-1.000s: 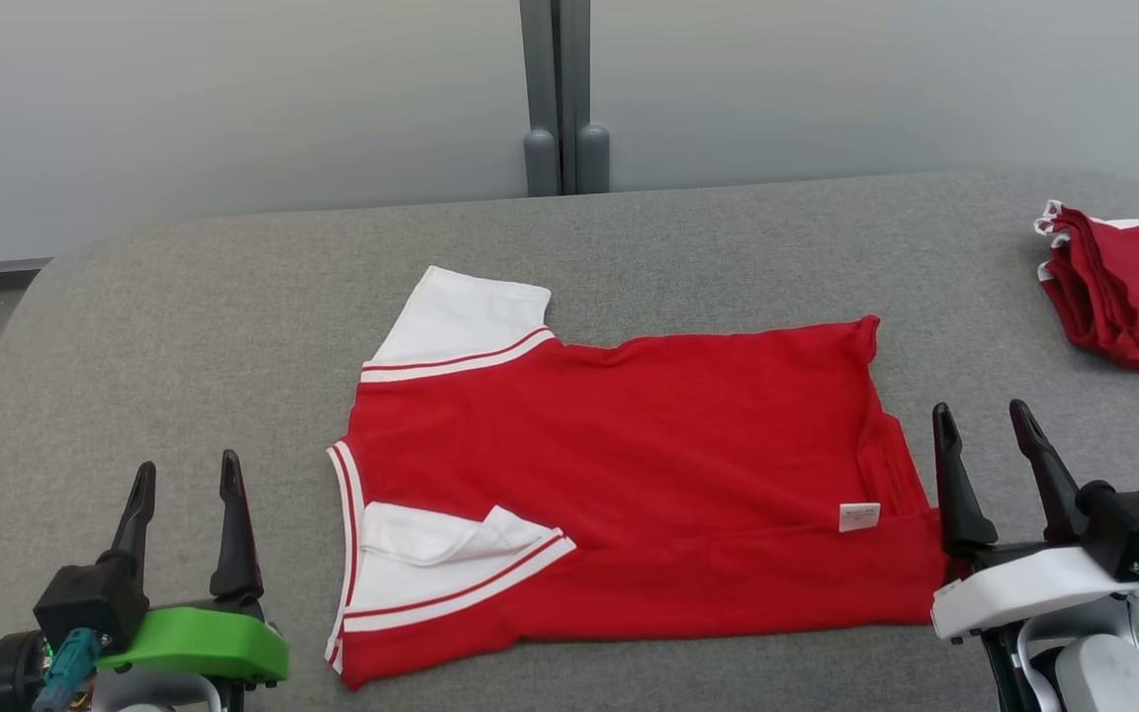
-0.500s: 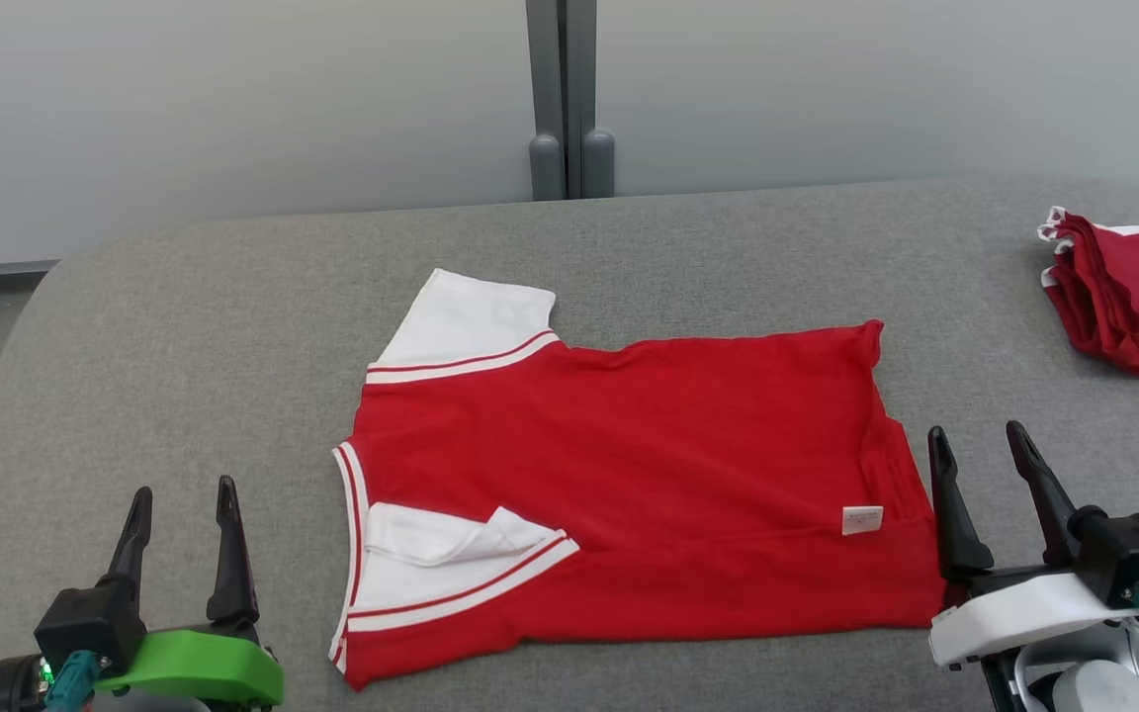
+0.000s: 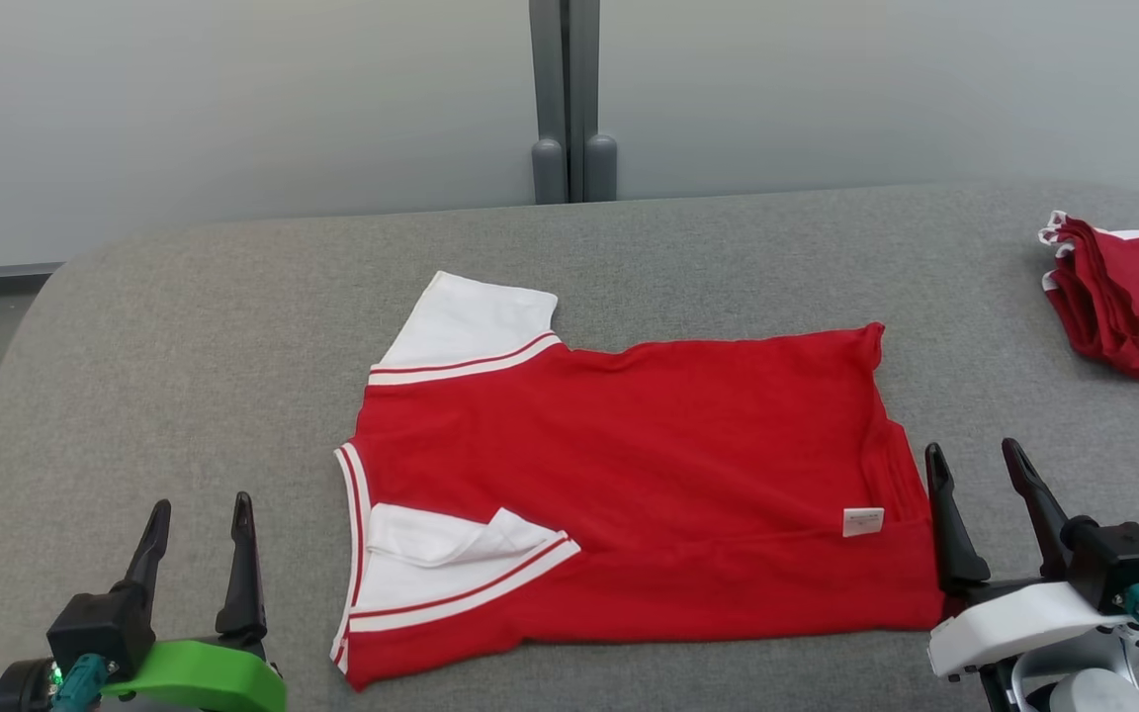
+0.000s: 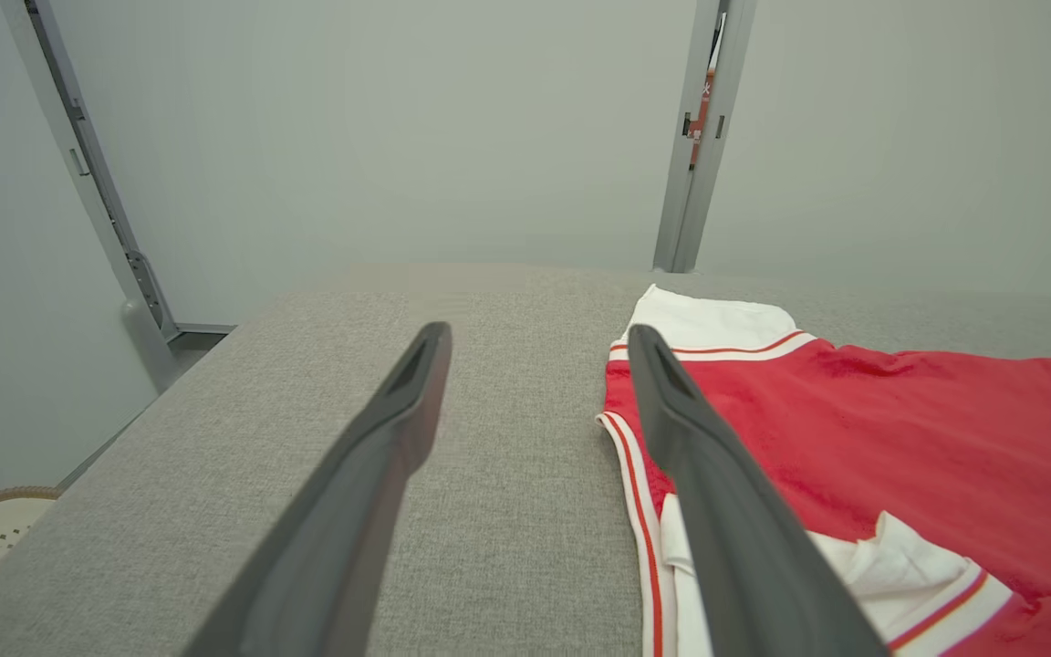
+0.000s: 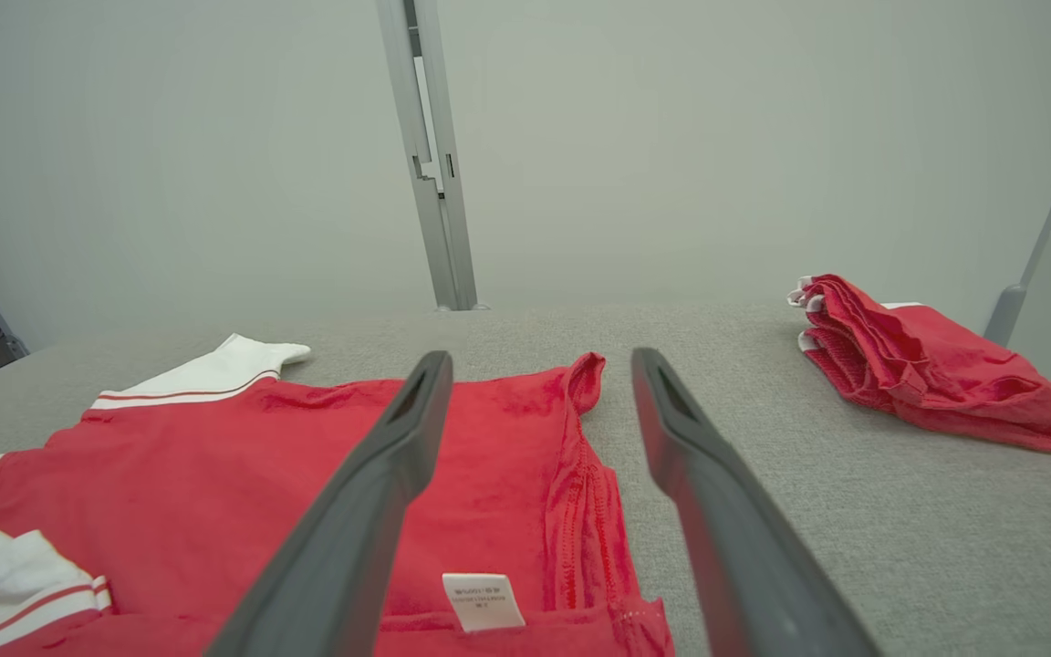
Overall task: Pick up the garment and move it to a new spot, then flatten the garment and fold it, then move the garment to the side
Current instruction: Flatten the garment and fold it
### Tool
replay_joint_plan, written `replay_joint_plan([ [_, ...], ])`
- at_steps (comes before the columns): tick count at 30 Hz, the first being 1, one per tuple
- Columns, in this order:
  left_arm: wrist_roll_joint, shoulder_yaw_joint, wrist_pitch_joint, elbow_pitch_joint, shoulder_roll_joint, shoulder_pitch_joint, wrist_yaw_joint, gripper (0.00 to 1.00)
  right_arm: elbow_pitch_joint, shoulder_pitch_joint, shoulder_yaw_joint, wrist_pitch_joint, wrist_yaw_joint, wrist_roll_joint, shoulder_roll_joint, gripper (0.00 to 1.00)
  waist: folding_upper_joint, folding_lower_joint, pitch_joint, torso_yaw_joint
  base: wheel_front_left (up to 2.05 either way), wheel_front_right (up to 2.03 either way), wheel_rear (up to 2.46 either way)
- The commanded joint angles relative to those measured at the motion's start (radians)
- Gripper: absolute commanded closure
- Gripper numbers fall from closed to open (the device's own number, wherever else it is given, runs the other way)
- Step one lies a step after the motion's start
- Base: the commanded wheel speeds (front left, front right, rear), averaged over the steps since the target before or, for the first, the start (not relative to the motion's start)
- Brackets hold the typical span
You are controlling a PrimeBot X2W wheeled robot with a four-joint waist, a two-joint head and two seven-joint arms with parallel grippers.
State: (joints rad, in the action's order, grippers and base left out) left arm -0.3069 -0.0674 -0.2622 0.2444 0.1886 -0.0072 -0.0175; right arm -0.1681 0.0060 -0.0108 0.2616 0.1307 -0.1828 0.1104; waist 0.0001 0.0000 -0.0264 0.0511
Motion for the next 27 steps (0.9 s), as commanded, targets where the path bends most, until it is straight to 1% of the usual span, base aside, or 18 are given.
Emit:
replay_joint_plan([
  [1, 0.005, -0.003, 0.001, 0.007, 0.014, -0.013, -0.007, 0.00, -0.008, -0.009, -0.001, -0.002, 0.000, -0.001, 0.005, 0.00, -0.0001, 0.0000, 0.002, -0.002, 0.00, 0.00, 0.00],
  [7, 0.022, -0.023, 0.046, 0.032, 0.069, -0.136, -0.040, 0.00, -0.048, -0.103, -0.005, -0.052, 0.000, 0.015, 0.040, 0.00, -0.0001, 0.0000, 0.026, -0.017, 0.00, 0.00, 0.00],
  [11, 0.032, -0.058, 0.097, 0.056, 0.110, -0.309, -0.078, 0.00, -0.090, -0.231, 0.026, -0.131, 0.000, 0.017, 0.089, 0.00, -0.0001, 0.0000, 0.101, -0.030, 0.00, 0.00, 0.00],
  [15, 0.006, -0.095, 0.143, 0.109, 0.132, -0.484, -0.100, 0.00, -0.141, -0.374, 0.054, -0.199, 0.000, -0.001, 0.126, 0.00, -0.0001, 0.0000, 0.197, -0.054, 0.00, 0.00, 0.00],
  [16, 0.001, -0.112, 0.159, 0.131, 0.140, -0.535, -0.105, 0.00, -0.163, -0.413, 0.066, -0.225, 0.000, 0.001, 0.137, 0.00, -0.0001, 0.0000, 0.228, -0.063, 0.00, 0.00, 0.00],
  [20, -0.031, -0.177, 0.190, 0.223, 0.159, -0.704, -0.112, 0.00, -0.237, -0.553, 0.114, -0.275, 0.000, -0.010, 0.151, 0.00, -0.0001, 0.0000, 0.329, -0.091, 0.00, 0.00, 0.00],
  [24, -0.087, -0.289, 0.207, 0.308, 0.192, -0.844, -0.113, 0.00, -0.333, -0.674, 0.160, -0.312, 0.000, -0.031, 0.143, 0.00, -0.0001, 0.0000, 0.412, -0.121, 0.00, 0.00, 0.00],
  [27, -0.121, -0.393, 0.221, 0.368, 0.229, -0.926, -0.113, 0.00, -0.407, -0.750, 0.194, -0.330, 0.000, -0.041, 0.129, 0.00, -0.0001, 0.0000, 0.460, -0.141, 0.00, 0.00, 0.00],
])
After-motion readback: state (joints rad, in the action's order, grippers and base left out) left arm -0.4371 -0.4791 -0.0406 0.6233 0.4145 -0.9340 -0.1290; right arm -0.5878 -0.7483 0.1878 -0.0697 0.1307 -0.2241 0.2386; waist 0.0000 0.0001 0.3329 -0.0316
